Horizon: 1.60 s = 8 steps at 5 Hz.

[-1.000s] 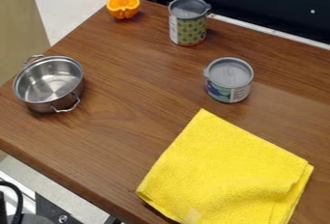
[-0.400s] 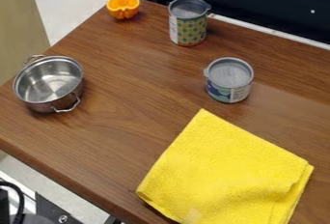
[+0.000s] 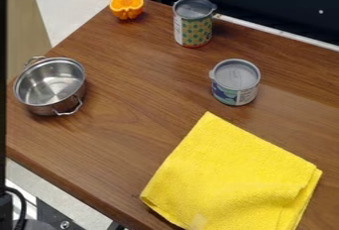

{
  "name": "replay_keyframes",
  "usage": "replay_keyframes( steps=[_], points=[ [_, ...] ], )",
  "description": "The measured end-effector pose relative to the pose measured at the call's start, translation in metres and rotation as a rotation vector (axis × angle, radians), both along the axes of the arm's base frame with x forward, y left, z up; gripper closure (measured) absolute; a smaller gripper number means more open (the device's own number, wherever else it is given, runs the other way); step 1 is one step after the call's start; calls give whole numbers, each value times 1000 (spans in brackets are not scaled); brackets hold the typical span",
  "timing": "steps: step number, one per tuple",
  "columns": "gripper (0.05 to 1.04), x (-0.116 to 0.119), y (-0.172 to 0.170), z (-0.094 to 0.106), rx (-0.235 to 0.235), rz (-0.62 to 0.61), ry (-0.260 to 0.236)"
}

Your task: Put the taller can on the right side of the silver pot

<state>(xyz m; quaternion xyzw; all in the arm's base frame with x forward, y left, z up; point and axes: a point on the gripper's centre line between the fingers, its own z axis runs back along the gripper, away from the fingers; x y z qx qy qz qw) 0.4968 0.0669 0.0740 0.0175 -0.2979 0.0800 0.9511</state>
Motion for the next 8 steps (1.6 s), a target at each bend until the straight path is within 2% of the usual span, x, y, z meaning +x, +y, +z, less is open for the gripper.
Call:
replay_keyframes(
  steps=[1, 2, 3, 4, 5, 6, 7, 8],
  points=[
    [85, 2, -2, -1, -12, -10, -11],
    [85, -7, -4, -14, 2, -38, 23],
    [85, -17, -9, -27, -10, -82, 72],
    [85, -29, -8, -36, 7, -130, 121],
    [85, -43, -8, -25, 26, -211, 126],
    [85, -61, -8, -25, 80, -309, 154],
    [85, -77, -5, -26, 127, -351, 185],
    [85, -89, -2, -28, 148, -364, 195]
  ],
)
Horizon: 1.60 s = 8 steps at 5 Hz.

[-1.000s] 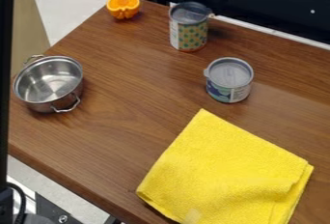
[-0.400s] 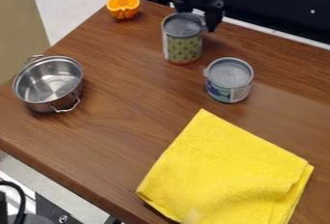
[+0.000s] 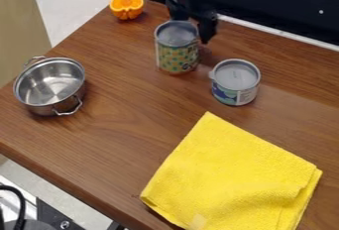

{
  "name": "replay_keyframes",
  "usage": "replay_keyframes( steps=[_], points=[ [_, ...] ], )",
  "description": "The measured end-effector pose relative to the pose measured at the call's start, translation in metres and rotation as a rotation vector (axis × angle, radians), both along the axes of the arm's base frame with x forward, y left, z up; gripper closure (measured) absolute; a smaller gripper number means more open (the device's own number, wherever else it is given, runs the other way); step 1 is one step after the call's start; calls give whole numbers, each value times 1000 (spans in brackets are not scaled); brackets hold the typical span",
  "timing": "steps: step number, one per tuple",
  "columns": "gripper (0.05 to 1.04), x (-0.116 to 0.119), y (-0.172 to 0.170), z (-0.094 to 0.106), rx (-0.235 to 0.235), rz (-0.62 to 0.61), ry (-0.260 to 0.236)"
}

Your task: Put the taller can on the right side of the silver pot

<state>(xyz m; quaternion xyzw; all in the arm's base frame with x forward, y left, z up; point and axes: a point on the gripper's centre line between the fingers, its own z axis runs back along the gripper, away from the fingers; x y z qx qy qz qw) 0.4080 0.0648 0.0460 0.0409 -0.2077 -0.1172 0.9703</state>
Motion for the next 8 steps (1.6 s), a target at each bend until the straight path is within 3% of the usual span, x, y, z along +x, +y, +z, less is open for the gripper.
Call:
replay_keyframes(
  steps=[1, 3, 4, 5, 7, 8],
  points=[
    [85, -13, 7, -2, 7, 1, 27],
    [85, -43, 26, 2, 70, 91, 33],
    [85, -58, 33, 4, 72, 152, 35],
    [85, -67, 34, 8, 29, 236, 37],
    [85, -89, 33, 12, 40, 313, 36],
    [85, -102, 32, 5, 50, 315, 63]
  ],
)
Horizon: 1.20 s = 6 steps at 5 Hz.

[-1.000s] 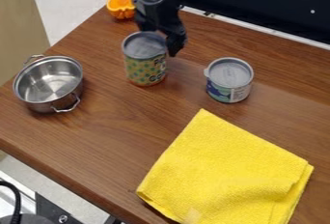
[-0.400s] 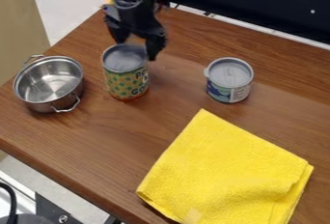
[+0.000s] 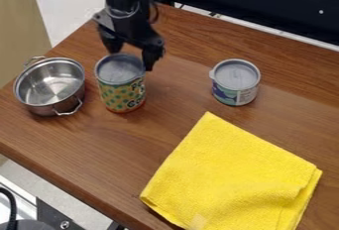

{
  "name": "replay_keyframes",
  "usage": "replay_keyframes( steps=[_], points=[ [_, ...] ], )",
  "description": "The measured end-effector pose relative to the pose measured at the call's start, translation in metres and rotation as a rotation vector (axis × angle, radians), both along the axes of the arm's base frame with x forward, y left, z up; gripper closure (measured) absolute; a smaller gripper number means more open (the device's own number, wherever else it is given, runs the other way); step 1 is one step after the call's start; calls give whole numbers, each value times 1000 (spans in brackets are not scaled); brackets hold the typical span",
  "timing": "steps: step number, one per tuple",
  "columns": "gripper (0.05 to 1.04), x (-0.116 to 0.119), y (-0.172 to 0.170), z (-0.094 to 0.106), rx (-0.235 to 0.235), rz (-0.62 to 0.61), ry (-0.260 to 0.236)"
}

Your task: Put the taller can on the right side of the silver pot

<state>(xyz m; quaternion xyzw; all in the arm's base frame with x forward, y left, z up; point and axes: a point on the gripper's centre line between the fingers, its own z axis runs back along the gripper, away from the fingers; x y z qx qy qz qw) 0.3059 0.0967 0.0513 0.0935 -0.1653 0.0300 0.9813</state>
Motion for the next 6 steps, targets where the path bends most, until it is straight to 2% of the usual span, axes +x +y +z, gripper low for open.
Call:
replay_keyframes(
  steps=[2, 4, 5, 6],
  points=[
    [85, -26, -10, 2, -4, -60, 2],
    [85, -43, -20, 5, -16, -106, 10],
    [85, -39, -21, 8, -14, -109, -3],
    [85, -15, -22, 24, -23, -94, -66]
  ],
)
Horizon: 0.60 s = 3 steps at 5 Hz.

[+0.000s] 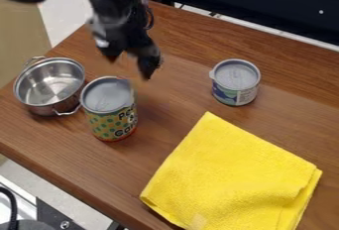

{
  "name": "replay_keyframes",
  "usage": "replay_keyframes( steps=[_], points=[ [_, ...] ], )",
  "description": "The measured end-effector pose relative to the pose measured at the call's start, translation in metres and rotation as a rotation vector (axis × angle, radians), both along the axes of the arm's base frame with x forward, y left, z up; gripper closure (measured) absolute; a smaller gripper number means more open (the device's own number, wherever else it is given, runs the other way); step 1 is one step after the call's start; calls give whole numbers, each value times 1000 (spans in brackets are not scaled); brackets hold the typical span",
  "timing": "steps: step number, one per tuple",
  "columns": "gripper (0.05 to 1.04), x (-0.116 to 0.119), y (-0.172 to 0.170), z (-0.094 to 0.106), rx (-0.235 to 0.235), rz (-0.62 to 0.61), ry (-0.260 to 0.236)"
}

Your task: Put the taller can on the right side of the silver pot

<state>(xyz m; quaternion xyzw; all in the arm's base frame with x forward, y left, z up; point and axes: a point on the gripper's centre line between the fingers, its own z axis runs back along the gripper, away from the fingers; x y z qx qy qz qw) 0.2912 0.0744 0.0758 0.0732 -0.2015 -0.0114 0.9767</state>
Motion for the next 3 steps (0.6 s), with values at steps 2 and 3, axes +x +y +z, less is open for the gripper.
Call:
replay_keyframes(
  steps=[2, 3],
  points=[
    [85, 40, -16, 9, -4, -61, -15],
    [85, 50, -33, 14, -28, -113, 10]
  ],
)
